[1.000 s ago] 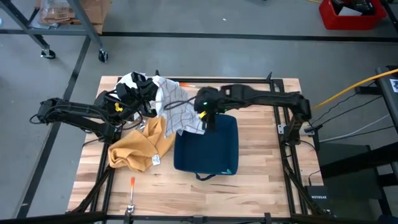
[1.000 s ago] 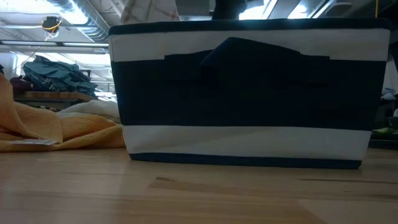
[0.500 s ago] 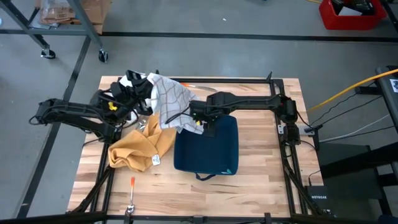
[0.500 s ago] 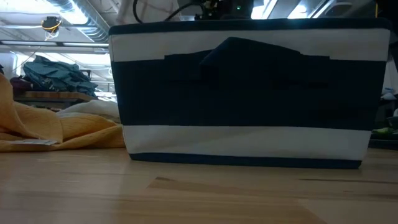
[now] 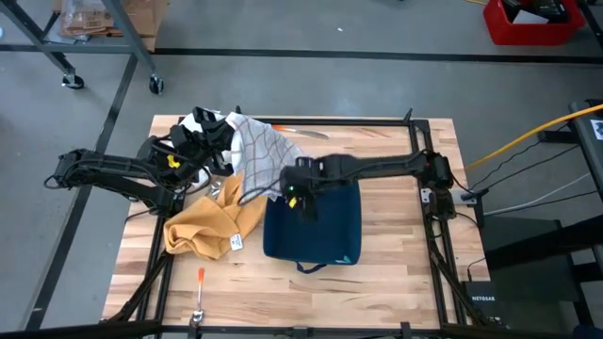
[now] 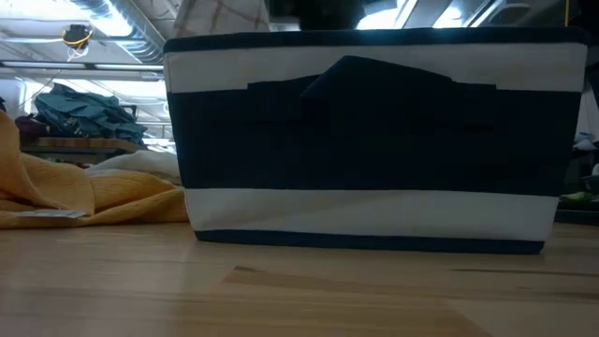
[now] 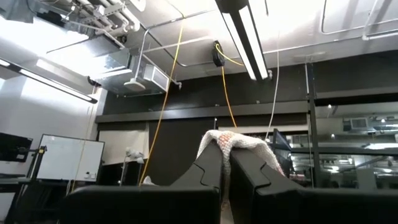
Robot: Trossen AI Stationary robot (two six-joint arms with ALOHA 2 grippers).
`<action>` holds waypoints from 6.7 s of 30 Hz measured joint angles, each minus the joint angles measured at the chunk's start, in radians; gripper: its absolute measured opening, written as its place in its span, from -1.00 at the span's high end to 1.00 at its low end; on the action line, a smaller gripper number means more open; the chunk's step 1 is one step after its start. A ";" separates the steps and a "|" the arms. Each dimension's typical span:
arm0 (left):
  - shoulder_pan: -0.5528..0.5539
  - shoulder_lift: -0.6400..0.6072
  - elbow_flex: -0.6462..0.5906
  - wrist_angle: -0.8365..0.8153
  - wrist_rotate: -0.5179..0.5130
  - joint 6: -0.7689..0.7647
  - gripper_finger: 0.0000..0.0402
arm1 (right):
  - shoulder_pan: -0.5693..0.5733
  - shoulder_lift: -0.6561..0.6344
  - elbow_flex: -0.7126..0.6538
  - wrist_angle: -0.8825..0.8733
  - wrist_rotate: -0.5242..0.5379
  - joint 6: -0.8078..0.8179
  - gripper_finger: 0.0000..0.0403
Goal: Fold towel
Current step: Fold the white-and-brown checkered towel
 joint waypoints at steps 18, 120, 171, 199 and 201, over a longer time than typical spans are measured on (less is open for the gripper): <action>0.000 0.000 0.000 0.014 0.001 -0.128 1.00 | 0.173 0.066 0.001 0.672 0.409 0.015 -0.07; -0.001 -0.094 0.000 0.024 0.092 -0.236 1.00 | 0.178 0.214 0.000 1.033 0.118 0.395 0.80; 0.042 0.300 0.641 -0.231 0.316 0.315 1.00 | 0.195 -0.160 0.000 0.513 0.269 -0.025 -0.11; 0.043 0.299 0.640 -0.237 0.316 0.258 1.00 | 0.212 -0.008 0.000 0.417 0.906 -0.156 0.11; 0.043 0.299 0.640 -0.237 0.316 0.258 1.00 | 0.212 -0.008 0.000 0.418 0.944 -0.156 0.14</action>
